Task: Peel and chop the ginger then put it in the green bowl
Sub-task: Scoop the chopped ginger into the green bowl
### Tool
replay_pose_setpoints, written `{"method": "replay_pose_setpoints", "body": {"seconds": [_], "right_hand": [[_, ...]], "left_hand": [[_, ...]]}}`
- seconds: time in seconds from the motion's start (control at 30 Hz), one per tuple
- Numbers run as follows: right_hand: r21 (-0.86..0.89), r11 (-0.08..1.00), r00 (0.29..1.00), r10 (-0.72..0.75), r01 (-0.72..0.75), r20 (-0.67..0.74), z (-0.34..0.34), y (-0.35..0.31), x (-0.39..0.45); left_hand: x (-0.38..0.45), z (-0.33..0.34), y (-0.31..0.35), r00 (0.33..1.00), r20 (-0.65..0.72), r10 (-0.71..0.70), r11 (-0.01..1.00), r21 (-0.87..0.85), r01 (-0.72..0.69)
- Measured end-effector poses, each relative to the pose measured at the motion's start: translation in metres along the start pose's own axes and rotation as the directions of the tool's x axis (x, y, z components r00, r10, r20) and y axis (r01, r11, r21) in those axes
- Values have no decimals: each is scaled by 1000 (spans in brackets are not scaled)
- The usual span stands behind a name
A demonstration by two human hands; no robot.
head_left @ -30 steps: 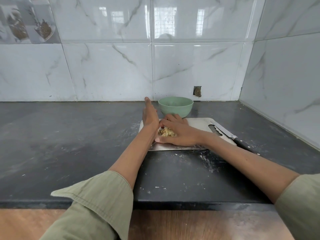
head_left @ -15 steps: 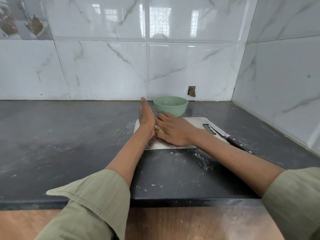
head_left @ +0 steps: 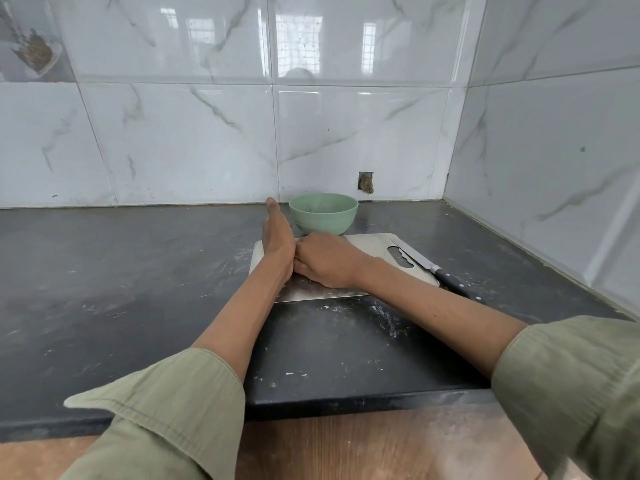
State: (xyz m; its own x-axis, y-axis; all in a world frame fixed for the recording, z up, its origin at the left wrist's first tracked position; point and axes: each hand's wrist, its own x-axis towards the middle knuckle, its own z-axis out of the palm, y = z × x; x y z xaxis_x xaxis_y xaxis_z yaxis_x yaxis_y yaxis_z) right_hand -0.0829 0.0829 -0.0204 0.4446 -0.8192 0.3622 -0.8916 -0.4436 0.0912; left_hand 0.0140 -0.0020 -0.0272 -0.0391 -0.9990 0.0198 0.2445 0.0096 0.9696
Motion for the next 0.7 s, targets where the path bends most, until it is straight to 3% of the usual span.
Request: {"method": "replay_pose_setpoints", "body": {"seconds": [0.13, 0.27, 0.37, 0.5, 0.63, 0.7], "right_hand": [[-6, 1000, 996, 30, -30, -80, -1, -2, -3], [31, 994, 992, 111, -109, -67, -3, -3, -2], [262, 929, 953, 291, -260, -84, -5, 3, 2], [599, 691, 852, 523, -405, -28, -11, 22, 6], [905, 200, 784, 589, -376, 195, -23, 39, 4], [948, 63, 795, 564, -311, 223, -31, 47, 8]], "left_hand": [[-3, 0, 3, 1000, 4, -12, 1000, -5, 12], [-1, 2, 2, 1000, 26, -12, 1000, -15, 13], [3, 2, 0, 999, 49, -6, 999, -39, 7], [6, 2, -3, 997, 75, -7, 1000, -29, 9], [5, 3, -2, 997, 75, 1, 1000, -31, 2], [4, 3, -1, 997, 83, -5, 999, -40, 8]]}}
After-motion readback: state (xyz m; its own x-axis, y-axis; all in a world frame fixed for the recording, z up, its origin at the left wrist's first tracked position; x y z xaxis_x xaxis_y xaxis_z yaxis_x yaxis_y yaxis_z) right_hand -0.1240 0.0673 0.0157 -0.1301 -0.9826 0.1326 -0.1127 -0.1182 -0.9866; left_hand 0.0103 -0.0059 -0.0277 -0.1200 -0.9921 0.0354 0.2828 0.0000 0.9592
